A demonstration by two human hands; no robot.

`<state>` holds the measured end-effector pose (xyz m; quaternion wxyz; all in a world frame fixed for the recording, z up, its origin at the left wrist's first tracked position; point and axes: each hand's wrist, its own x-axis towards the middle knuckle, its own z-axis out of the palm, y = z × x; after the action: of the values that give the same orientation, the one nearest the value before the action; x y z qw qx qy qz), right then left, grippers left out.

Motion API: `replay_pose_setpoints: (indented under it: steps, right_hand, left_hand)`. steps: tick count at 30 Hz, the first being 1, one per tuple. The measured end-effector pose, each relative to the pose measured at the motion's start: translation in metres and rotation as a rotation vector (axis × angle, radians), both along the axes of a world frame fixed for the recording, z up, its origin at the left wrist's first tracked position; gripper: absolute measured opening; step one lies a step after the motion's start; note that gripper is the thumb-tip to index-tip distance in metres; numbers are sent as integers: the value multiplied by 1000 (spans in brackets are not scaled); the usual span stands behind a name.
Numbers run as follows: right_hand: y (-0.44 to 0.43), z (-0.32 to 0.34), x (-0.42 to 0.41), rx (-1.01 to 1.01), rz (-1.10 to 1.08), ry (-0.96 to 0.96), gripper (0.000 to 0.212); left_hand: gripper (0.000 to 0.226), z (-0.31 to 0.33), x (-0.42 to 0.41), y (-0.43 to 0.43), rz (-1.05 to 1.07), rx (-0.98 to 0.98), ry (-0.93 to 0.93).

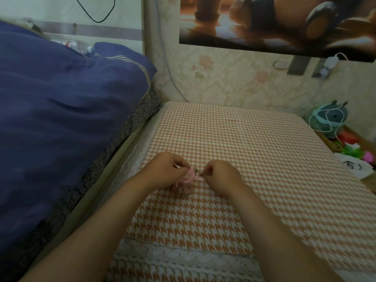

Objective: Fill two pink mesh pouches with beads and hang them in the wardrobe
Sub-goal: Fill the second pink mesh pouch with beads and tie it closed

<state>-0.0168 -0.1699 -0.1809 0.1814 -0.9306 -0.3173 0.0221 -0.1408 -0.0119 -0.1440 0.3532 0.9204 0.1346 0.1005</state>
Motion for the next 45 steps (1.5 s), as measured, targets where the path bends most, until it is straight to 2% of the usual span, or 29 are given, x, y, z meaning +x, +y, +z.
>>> replay_pose_setpoints:
  steps: [5, 9, 11, 13, 20, 25, 29, 33, 38, 45]
  right_hand:
    - [2, 3, 0, 26, -29, -17, 12]
    - [2, 25, -7, 260, -6, 18, 10]
    - [5, 39, -15, 402, 61, 76, 9]
    - [7, 48, -25, 456, 147, 114, 7]
    - [11, 43, -38, 326, 257, -12, 12]
    - [14, 41, -37, 280, 290, -22, 12]
    - [12, 42, -25, 363, 201, 21, 10]
    - [2, 35, -10, 186, 99, 8, 13]
    - [3, 17, -5, -3, 90, 30, 23]
    - [9, -1, 0, -26, 79, 5, 21]
  left_hand:
    - [21, -2, 1, 2, -13, 9, -6]
    - [22, -3, 1, 4, 0, 4, 3]
    - [21, -3, 1, 4, -1, 5, 4]
    - [21, -3, 1, 3, -5, 0, 5]
    - [22, -4, -3, 7, -26, -24, 6]
    - [23, -3, -6, 10, -36, -66, 1]
    - [24, -2, -5, 10, -21, -28, 7]
    - [21, 0, -5, 11, -16, -15, 2]
    - [18, 3, -6, 10, -25, -7, 5]
    - [20, 5, -10, 8, -57, -55, 20]
